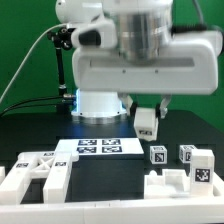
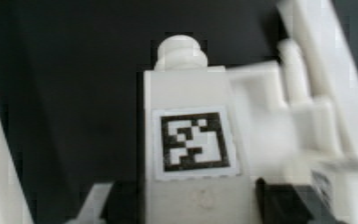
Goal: Assemble chair
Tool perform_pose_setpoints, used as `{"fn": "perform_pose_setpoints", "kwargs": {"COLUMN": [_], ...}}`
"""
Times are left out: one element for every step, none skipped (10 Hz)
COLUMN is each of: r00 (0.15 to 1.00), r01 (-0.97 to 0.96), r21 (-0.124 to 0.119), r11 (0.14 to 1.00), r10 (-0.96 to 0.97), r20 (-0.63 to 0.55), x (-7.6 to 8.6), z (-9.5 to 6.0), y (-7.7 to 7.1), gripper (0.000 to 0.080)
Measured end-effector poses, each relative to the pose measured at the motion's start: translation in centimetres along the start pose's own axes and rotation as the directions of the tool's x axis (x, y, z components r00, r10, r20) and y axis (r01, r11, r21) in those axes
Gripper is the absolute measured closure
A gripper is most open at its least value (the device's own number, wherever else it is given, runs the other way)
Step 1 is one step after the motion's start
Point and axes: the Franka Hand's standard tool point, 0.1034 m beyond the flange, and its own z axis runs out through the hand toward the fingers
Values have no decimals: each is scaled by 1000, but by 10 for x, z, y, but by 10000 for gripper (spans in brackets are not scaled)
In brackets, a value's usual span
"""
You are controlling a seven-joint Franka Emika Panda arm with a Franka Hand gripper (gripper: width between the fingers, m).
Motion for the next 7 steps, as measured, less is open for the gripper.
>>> {"fn": "perform_pose_setpoints", "kwargs": {"r00": [998, 991, 978, 962, 941, 896, 871], "r01": [-11, -3, 10, 20, 27, 27, 12], "r21": [22, 27, 39, 53, 59, 56, 63], "r11": [1000, 1000, 999, 998, 998, 998, 998], "r10": [13, 7, -1, -5, -5, 1, 20], "r20": [-68, -131, -209, -274, -338, -443, -490], "x": [9, 12, 15, 15, 18, 19, 10], "z": [-12, -9, -9, -10, -7, 11, 28], "y": [-3, -5, -10, -15, -17, -20, -25], "gripper": [512, 512, 512, 512, 512, 512, 512]}}
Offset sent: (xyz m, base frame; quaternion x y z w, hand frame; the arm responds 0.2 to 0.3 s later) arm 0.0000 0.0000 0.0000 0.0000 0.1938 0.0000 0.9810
